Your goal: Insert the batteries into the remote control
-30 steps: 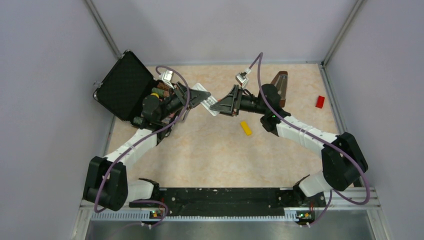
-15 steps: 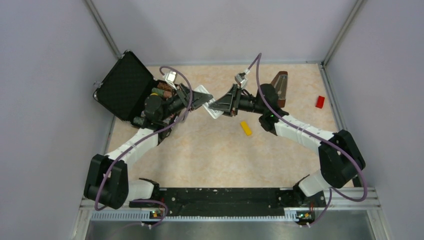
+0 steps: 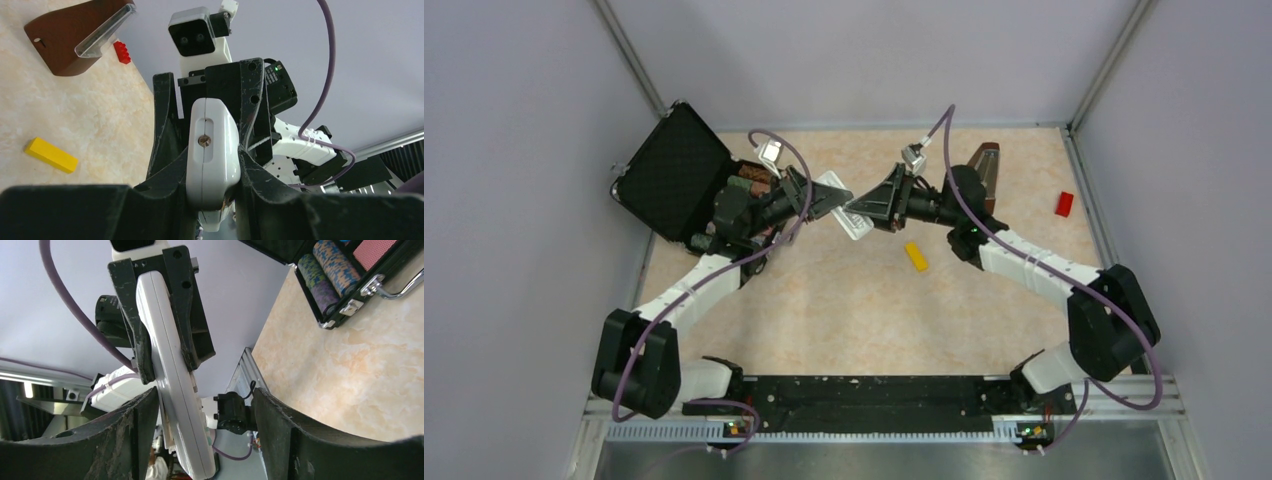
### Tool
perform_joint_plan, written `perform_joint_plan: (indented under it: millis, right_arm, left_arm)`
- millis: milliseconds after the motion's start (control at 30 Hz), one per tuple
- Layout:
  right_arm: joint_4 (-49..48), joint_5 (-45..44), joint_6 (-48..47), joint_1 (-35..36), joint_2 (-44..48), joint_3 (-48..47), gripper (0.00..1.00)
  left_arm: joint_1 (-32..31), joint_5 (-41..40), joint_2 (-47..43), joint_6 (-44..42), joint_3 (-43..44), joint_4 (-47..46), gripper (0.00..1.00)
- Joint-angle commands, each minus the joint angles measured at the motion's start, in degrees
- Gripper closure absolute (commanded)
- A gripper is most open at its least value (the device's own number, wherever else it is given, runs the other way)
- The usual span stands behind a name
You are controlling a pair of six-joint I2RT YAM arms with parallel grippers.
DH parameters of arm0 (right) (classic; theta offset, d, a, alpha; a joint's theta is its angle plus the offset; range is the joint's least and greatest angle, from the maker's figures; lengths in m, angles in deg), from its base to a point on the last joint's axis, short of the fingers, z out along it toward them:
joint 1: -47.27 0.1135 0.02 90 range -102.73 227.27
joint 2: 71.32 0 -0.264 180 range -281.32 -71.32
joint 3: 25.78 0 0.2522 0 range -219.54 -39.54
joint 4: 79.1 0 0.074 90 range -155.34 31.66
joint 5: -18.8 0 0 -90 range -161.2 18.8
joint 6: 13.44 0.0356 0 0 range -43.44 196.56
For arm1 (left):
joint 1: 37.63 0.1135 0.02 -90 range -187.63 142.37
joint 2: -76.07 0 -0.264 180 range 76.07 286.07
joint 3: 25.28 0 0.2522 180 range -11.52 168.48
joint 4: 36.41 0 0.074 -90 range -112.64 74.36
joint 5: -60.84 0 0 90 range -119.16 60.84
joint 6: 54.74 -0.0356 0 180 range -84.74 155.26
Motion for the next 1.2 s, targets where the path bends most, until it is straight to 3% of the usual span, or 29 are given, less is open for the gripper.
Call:
perform_joint_plan:
  millis: [0,267,533,767,1167]
  right_arm:
    - [3.6,1.4,-6.9,-2.5,4.9,-1.0,0.30]
    - [8.3,1.0,-13.5,-3.2,10.2,2.1,0.28]
    - [11.6,-1.3,-16.5,-3.0,11.9,2.5,0.34]
    - [11.0,-3.9,-15.4,-3.1,11.3,2.5,0.43]
    - [6.3,-3.2,-10.4,-2.9,8.2,2.2,0.47]
  left_arm:
    - [-0.3,2.0,-0.7,0.2,3.0,-3.3,1.00]
    - [-0.4,-2.9,-2.4,0.7,3.8,1.3,1.00]
    - [-0.4,-8.1,-4.3,1.7,4.3,3.7,1.00]
    - [-0.4,-8.0,-4.5,2.2,4.4,3.9,1.00]
    - [-0.4,-8.1,-3.9,2.2,4.0,3.7,1.00]
